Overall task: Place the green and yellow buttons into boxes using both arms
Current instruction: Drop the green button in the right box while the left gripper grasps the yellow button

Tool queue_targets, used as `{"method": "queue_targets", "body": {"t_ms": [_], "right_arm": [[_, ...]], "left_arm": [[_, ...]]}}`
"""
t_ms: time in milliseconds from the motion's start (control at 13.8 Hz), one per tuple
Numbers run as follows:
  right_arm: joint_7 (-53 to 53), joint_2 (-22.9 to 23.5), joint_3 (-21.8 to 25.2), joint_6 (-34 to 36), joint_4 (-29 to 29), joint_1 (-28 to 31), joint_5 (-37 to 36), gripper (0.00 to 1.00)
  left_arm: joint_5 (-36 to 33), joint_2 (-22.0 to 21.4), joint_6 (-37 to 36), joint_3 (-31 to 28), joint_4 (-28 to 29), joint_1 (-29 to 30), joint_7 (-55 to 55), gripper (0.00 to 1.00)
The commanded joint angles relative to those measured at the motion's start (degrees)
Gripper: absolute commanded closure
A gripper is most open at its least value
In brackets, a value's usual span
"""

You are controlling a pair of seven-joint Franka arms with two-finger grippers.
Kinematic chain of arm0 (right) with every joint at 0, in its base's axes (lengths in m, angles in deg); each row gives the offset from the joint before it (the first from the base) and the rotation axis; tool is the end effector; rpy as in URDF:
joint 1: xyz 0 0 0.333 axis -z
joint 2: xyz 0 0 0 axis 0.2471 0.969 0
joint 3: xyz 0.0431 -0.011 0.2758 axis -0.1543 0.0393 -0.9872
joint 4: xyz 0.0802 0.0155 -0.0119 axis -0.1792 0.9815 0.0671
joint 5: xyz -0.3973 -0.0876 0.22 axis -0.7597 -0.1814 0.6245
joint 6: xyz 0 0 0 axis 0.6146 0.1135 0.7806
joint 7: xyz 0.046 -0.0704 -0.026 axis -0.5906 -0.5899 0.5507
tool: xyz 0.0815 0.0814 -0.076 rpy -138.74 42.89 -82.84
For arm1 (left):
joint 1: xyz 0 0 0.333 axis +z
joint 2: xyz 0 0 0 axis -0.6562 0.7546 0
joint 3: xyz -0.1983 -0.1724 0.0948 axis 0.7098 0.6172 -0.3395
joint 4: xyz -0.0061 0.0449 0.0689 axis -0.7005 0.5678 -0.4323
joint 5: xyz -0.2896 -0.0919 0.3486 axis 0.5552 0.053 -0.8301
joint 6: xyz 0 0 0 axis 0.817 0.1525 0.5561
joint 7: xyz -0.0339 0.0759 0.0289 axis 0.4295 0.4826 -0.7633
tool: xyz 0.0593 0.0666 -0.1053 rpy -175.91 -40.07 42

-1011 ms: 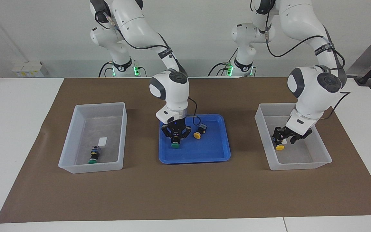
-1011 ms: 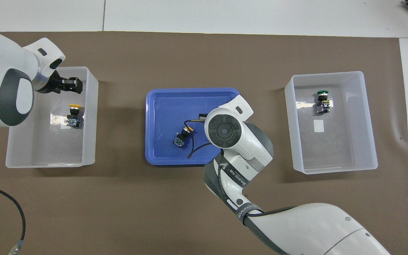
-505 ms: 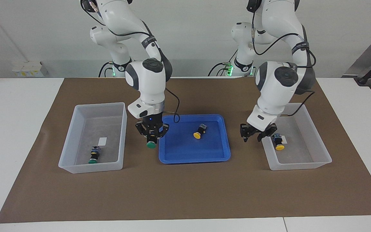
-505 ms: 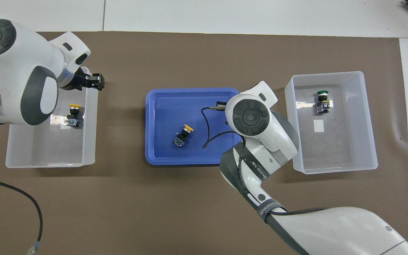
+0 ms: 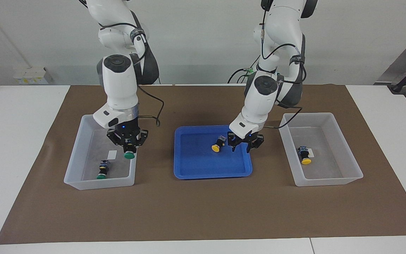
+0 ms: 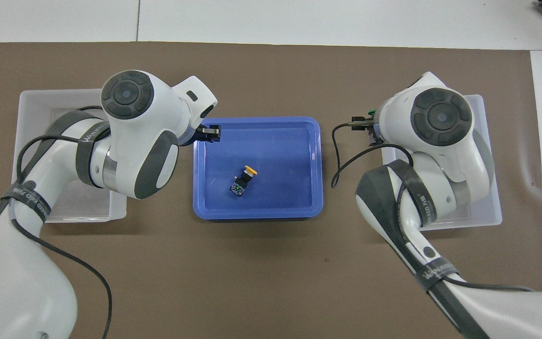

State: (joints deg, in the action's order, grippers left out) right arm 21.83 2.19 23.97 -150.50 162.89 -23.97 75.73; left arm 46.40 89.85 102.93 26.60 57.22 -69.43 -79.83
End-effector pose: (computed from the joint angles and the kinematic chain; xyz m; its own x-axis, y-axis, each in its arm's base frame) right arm 0.6853 0.1157 0.3561 0.9771 0.0835 0.1957 0.0574 -0.9891 0.1353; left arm 0.6247 -0.3307 0.2730 0.9781 -0.1758 0.1110 -0.1844 -0.9802 0.0720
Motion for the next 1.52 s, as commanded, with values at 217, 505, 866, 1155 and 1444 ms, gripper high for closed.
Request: {"method": "queue_targets", "body": {"t_ms": [217,505,866,1155,1444], "right_arm": [[10.5,-1.2,-0.9,-2.0,4.6,6.0,3.1,1.00],[10.3,1.6,-0.8,-8.7,6.6,6.4,3.2,1.00],[10.7,3.8,-0.8,-17.2,9.7,8.1,3.2,1.00],[10.7,6.9,-0.8,-21.5,9.6,8.4,3.2,1.00],[10.7,10.0,-0.8,-25.4,9.4,9.0,3.2,1.00]], "left_arm": [[1.2,-0.4,4.5,-1.0,4.0,-2.5,8.8,0.37],[1.2,-0.1,8.3,-1.0,7.1,-5.7,9.3,0.37],[1.2,-0.3,9.3,-1.0,8.8,-8.7,9.2,0.37],[1.1,-0.2,10.0,-1.2,9.8,-8.7,9.9,0.37],[1.1,-0.3,10.5,-1.3,10.8,-8.1,12.5,0.38]]}}
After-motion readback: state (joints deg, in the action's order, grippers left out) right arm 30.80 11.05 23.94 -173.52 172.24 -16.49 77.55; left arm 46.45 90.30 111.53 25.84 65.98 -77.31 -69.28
